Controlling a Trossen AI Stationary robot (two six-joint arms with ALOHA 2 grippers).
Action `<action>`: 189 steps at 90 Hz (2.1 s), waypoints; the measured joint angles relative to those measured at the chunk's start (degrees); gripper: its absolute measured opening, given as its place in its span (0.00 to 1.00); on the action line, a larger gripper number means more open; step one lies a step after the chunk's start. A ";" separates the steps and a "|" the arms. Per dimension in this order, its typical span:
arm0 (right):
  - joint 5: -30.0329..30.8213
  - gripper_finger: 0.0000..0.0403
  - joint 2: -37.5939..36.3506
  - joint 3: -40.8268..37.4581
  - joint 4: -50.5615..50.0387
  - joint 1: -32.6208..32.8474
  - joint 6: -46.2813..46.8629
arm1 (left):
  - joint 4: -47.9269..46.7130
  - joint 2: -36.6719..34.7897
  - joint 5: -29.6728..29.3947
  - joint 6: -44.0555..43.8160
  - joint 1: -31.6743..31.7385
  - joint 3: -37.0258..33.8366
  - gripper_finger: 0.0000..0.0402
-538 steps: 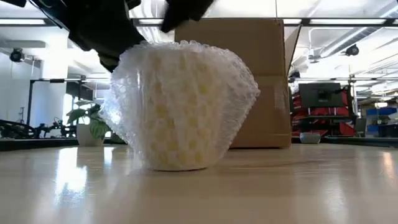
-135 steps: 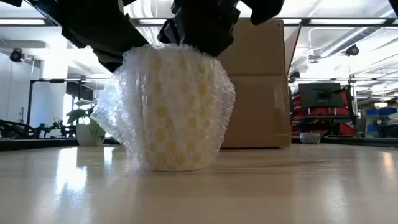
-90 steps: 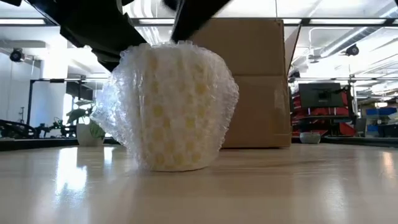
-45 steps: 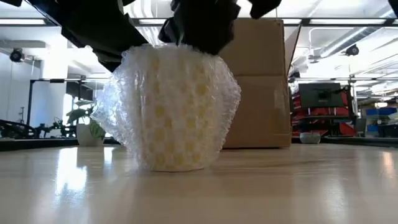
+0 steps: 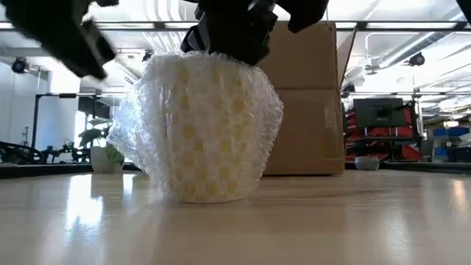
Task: Wrap mug
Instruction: Wrap the yellow mug with bubble wrap
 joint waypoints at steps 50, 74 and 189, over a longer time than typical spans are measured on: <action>-0.08 0.01 0.02 0.00 0.47 -0.02 0.13 | 43.21 12.18 -3.86 16.19 0.67 -7.84 0.00; -0.27 0.01 0.00 -0.02 0.22 0.07 0.23 | 34.40 13.35 -3.38 19.58 1.23 -0.07 0.00; -0.43 0.01 0.11 -0.04 3.19 0.39 0.08 | 29.43 15.42 -1.61 19.68 1.74 4.00 0.00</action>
